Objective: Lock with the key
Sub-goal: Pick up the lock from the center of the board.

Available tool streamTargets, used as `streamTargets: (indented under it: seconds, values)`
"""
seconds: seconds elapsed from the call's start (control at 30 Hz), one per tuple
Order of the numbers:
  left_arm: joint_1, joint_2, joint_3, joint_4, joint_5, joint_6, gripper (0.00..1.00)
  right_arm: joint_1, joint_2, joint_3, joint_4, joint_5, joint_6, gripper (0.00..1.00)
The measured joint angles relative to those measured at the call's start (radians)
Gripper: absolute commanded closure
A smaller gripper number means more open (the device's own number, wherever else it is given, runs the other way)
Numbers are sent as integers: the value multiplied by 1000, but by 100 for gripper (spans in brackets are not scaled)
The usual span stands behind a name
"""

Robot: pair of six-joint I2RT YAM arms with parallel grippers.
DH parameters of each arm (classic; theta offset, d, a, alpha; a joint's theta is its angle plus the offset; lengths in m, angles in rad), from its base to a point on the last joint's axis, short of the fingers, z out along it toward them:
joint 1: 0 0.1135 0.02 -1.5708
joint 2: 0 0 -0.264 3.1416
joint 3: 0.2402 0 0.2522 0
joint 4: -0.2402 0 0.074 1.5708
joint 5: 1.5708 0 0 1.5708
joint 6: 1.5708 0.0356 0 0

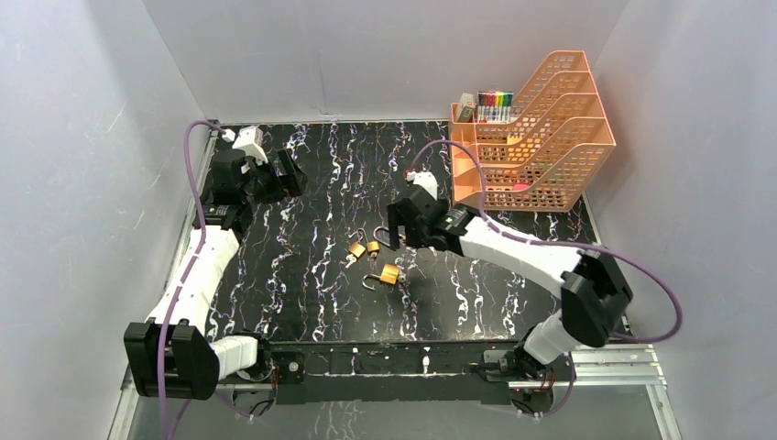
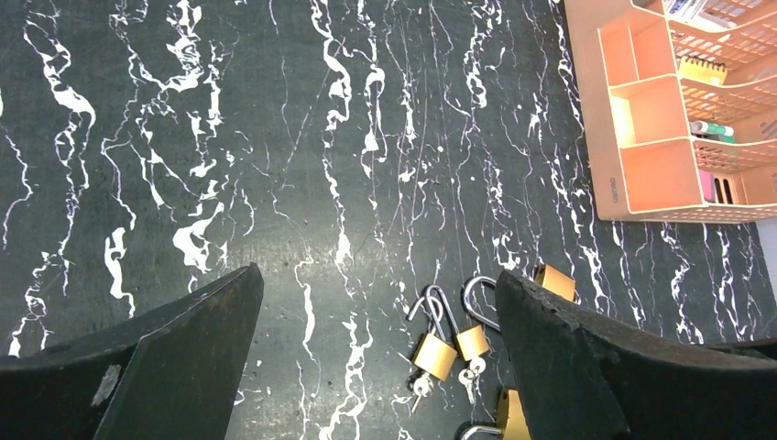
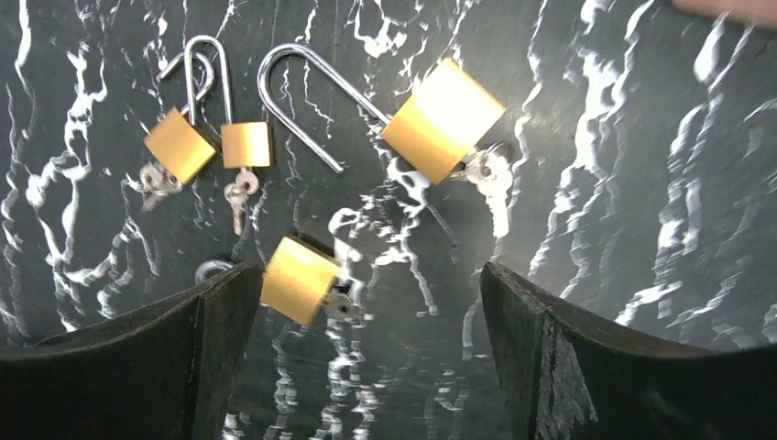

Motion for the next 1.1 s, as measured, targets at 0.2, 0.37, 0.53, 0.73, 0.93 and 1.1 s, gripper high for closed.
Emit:
streamTargets:
  seconds: [0.2,0.37,0.53,0.73,0.93,1.1]
  values:
    - [1,-3,-18,0,25,-13,2,19,234,117,-129,-4,338,4]
    - [2,-9,-61,-6,55,-33,2,24,284,118,-166,-60,397,2]
    - [2,-13,-66,-28,85,-28,2,51,248,62,15,-155,98,1]
    - [2,-25,-66,-35,165,-10,2,78,83,-58,58,-339,-486,1]
    - [2,-25,-66,-20,234,-8,2,74,-30,-192,80,-514,-928,1]
    - [2,-25,-71,-8,270,-9,2,55,-97,-272,134,-649,-1123,1]
